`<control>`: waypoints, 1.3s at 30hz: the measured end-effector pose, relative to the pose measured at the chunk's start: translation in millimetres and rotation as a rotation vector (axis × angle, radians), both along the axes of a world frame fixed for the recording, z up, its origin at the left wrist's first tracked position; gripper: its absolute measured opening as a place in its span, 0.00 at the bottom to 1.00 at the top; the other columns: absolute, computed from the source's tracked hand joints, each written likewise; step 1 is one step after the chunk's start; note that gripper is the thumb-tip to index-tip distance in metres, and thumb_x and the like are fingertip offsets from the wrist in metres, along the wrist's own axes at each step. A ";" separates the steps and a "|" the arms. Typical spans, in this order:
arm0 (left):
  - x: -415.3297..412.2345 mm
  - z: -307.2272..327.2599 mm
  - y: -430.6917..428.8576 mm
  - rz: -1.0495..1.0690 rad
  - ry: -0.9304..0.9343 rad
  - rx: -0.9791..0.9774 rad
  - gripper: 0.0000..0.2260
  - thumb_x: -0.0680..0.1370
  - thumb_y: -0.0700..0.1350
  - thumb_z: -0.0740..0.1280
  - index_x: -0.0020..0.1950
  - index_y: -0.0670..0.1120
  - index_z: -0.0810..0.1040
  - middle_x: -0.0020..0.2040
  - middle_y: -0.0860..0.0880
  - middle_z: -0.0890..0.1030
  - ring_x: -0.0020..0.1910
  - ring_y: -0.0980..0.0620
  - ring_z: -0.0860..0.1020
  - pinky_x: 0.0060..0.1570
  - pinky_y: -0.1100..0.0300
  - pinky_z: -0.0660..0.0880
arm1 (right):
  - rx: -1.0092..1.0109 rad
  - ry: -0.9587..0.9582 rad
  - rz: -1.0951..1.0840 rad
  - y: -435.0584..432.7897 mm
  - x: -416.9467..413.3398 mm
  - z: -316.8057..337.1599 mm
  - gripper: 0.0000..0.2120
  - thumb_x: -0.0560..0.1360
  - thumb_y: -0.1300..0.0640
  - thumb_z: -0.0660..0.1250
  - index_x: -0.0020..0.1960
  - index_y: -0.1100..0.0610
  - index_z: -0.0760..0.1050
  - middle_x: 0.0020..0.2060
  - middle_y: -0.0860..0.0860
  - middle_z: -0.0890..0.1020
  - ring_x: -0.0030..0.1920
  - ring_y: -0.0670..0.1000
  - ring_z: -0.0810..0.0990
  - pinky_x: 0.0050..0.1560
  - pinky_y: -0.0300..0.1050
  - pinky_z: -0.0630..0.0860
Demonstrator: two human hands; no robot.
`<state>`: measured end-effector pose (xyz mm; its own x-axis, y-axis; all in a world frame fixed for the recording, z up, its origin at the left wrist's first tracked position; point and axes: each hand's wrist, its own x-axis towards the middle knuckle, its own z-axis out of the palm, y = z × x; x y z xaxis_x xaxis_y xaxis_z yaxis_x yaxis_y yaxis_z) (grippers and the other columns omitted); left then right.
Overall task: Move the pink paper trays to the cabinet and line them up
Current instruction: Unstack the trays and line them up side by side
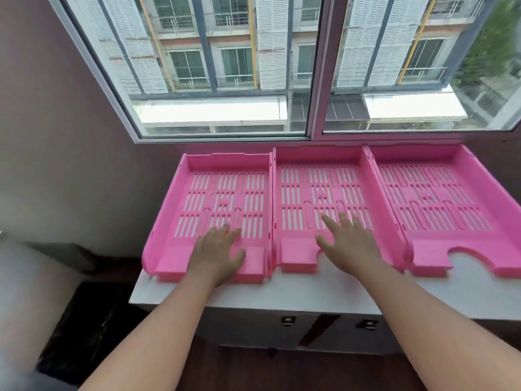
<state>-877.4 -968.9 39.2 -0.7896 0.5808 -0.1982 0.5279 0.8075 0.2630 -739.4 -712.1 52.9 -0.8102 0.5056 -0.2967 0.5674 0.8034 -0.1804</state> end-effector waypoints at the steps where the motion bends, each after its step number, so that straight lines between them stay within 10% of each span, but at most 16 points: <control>1: 0.0 -5.2 -0.3 -0.009 0.008 -0.012 0.27 0.80 0.60 0.56 0.80 0.57 0.59 0.82 0.50 0.58 0.81 0.45 0.55 0.79 0.42 0.53 | -0.006 -0.017 -0.009 -1.7 2.8 -5.8 0.31 0.80 0.36 0.50 0.81 0.41 0.48 0.82 0.53 0.50 0.81 0.60 0.47 0.78 0.64 0.48; 22: -25.9 -19.7 15.9 -0.036 0.015 -0.029 0.28 0.81 0.62 0.49 0.81 0.61 0.50 0.83 0.51 0.49 0.82 0.45 0.47 0.79 0.41 0.48 | 0.045 -0.064 -0.010 -7.2 1.7 -24.0 0.33 0.79 0.33 0.42 0.81 0.41 0.39 0.81 0.54 0.39 0.80 0.59 0.39 0.78 0.63 0.42; 29: 23.6 -5.6 28.2 -0.080 0.059 0.116 0.45 0.73 0.75 0.38 0.82 0.50 0.55 0.82 0.49 0.56 0.81 0.47 0.55 0.79 0.43 0.51 | 0.116 0.051 0.015 -0.2 35.2 -21.2 0.35 0.76 0.29 0.43 0.81 0.39 0.44 0.82 0.51 0.47 0.81 0.56 0.44 0.79 0.61 0.44; 39: 40.3 -8.6 52.1 -0.063 0.111 -0.019 0.40 0.76 0.71 0.49 0.82 0.50 0.51 0.81 0.44 0.59 0.81 0.46 0.54 0.79 0.46 0.50 | 0.112 -0.031 0.074 10.1 34.9 -30.8 0.31 0.80 0.33 0.43 0.80 0.39 0.42 0.82 0.51 0.46 0.81 0.57 0.44 0.79 0.63 0.47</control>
